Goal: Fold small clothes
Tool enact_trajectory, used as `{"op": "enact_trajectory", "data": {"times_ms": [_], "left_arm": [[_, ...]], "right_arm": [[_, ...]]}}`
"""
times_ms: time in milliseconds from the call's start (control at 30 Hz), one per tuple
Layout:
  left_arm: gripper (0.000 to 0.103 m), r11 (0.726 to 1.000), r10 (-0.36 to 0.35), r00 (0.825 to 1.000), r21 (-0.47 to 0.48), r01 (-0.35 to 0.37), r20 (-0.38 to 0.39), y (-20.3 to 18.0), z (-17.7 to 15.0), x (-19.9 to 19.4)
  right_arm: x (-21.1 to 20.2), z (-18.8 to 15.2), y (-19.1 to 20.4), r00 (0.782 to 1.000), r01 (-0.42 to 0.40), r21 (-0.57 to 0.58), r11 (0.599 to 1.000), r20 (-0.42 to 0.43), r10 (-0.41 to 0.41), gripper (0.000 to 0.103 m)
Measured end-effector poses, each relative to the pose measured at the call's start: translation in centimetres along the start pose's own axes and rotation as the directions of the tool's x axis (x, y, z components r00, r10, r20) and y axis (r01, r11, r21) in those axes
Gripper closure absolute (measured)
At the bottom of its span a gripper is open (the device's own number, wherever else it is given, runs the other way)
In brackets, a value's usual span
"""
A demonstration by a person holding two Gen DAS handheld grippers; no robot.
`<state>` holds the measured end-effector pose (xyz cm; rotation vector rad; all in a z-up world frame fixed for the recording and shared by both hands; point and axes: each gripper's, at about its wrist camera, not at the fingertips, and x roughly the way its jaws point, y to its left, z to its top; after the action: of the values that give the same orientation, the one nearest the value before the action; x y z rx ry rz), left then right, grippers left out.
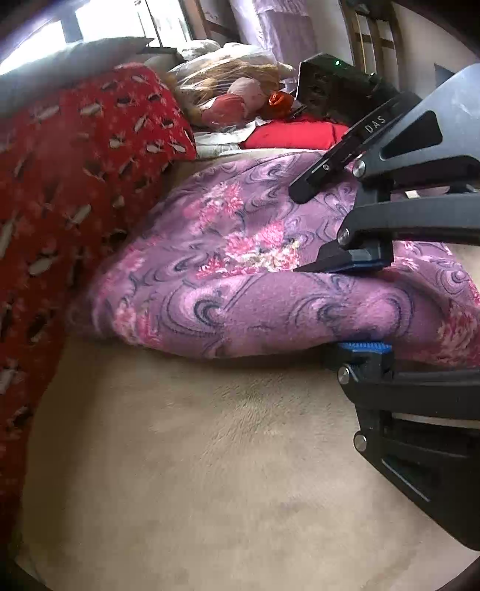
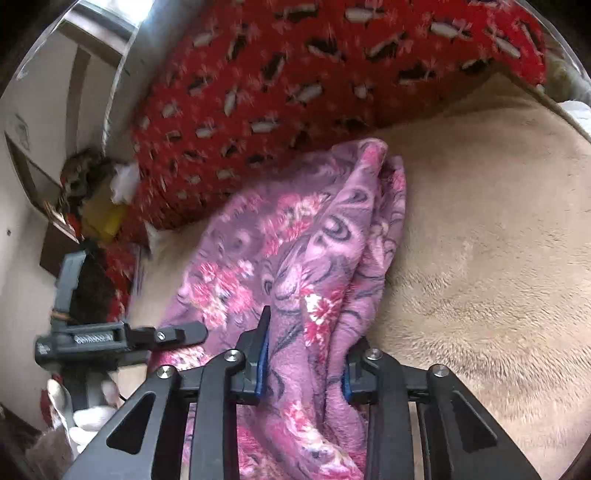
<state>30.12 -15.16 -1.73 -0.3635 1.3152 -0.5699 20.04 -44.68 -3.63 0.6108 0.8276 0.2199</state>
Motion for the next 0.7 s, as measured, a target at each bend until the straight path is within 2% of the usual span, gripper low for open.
{"op": "enact_trajectory", "data": {"times_ms": [133, 200, 300, 467, 567, 633, 700], "left_arm": [[0.079, 0.997, 0.034, 0.997, 0.068, -0.038, 0.067, -0.9, -1.5, -3.5], [0.079, 0.997, 0.017, 0.995, 0.068, -0.024, 0.097, -0.7, -2.2, -5.9], [0.079, 0.998, -0.003, 0.993, 0.055, -0.003, 0.118, 0.3, -3.6, -8.7], [0.079, 0.999, 0.017, 0.99, 0.043, -0.023, 0.142, 2.7, -7.9, -12.3], [0.078, 0.998, 0.051, 0.992, 0.015, -0.054, 0.119, 5.0, -10.4, -11.9], [0.076, 0.996, 0.087, 0.995, -0.038, -0.085, 0.057, 7.3, -11.7, -9.9], [0.071, 0.988, 0.134, 0.991, -0.079, -0.135, -0.023, 9.4, -12.5, -7.8]], "right_arm": [[-1.4, -0.9, 3.1, 0.999, 0.043, -0.059, 0.997, 0.015, -0.042, 0.075], [-2.4, -1.8, 4.8, 0.999, 0.037, -0.082, 0.996, 0.028, -0.035, 0.076], [-3.6, -2.9, 7.2, 0.999, 0.005, -0.104, 0.995, 0.033, -0.002, 0.076], [-4.8, -5.9, 10.9, 0.996, -0.077, -0.117, 0.99, 0.024, 0.08, 0.075], [-4.1, -8.7, 11.4, 0.995, -0.102, -0.094, 0.99, -0.014, 0.101, 0.075], [-2.9, -10.5, 11.0, 0.995, -0.089, -0.074, 0.993, -0.048, 0.086, 0.075], [-1.3, -12.0, 10.2, 0.994, -0.04, -0.065, 0.997, -0.102, 0.033, 0.073]]}}
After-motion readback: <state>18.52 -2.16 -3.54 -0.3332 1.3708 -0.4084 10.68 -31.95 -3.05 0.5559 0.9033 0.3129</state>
